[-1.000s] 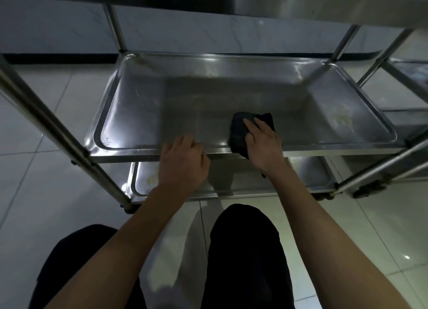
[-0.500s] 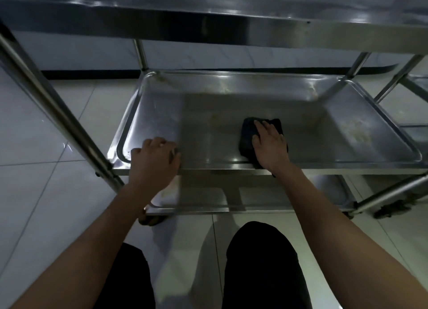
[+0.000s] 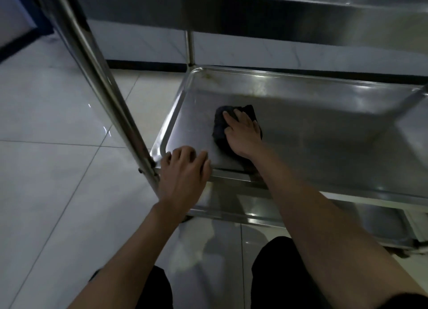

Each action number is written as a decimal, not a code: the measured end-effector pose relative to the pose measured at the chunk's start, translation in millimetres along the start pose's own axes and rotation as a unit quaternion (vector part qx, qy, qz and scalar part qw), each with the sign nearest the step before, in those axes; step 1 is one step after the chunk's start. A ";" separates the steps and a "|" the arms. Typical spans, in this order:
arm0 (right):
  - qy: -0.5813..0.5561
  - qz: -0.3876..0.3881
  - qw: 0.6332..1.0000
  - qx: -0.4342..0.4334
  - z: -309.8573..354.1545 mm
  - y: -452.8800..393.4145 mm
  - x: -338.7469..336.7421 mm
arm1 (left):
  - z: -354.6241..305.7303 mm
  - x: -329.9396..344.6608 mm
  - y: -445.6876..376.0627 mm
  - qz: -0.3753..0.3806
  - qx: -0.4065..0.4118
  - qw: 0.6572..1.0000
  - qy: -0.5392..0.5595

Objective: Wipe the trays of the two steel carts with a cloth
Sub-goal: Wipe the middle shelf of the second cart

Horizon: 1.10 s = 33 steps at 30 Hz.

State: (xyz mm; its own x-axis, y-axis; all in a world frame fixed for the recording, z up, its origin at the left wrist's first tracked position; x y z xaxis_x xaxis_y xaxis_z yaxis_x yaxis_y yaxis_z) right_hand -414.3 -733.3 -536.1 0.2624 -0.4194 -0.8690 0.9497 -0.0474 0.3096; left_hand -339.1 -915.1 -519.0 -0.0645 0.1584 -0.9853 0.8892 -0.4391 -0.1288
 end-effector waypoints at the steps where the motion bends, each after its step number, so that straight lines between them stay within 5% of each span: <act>1: 0.005 0.007 1.000 -0.007 8.5 -8.5 3.3 | 0.3 1.1 1.7 -0.005 -0.001 1.000 0.003; 11: -0.011 0.092 0.991 -0.092 114.4 -69.5 29.6 | 10.9 3.4 3.2 0.054 -0.006 0.998 0.005; 16: -0.007 0.071 0.991 -0.113 113.5 -62.2 26.2 | 8.8 4.5 3.6 0.073 -0.008 0.997 -0.002; 25: 0.010 0.041 0.998 -0.041 0.5 -25.4 -0.6 | -8.9 -3.5 -1.8 0.060 0.004 0.998 0.033; 33: -0.022 -0.014 0.998 0.054 -140.0 40.1 -36.0 | -131.7 5.0 -32.4 0.095 0.118 0.987 0.053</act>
State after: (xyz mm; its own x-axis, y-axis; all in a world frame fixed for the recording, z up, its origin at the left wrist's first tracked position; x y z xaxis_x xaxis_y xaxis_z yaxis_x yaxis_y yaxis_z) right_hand -361.7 -593.1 -546.4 0.2262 -0.4567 -0.8604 0.9316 -0.1565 0.3280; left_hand -308.5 -783.7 -504.9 0.1524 0.1405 -0.9783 0.7499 -0.6611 0.0219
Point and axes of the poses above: each hand's wrist, its own y-axis away from the middle knuckle, its own x-axis out of the palm, z = x × y, the point moved 8 cm from there along -y, towards the middle knuckle, and after that the axes turned 14 degrees about z, right-handed, at the moved point
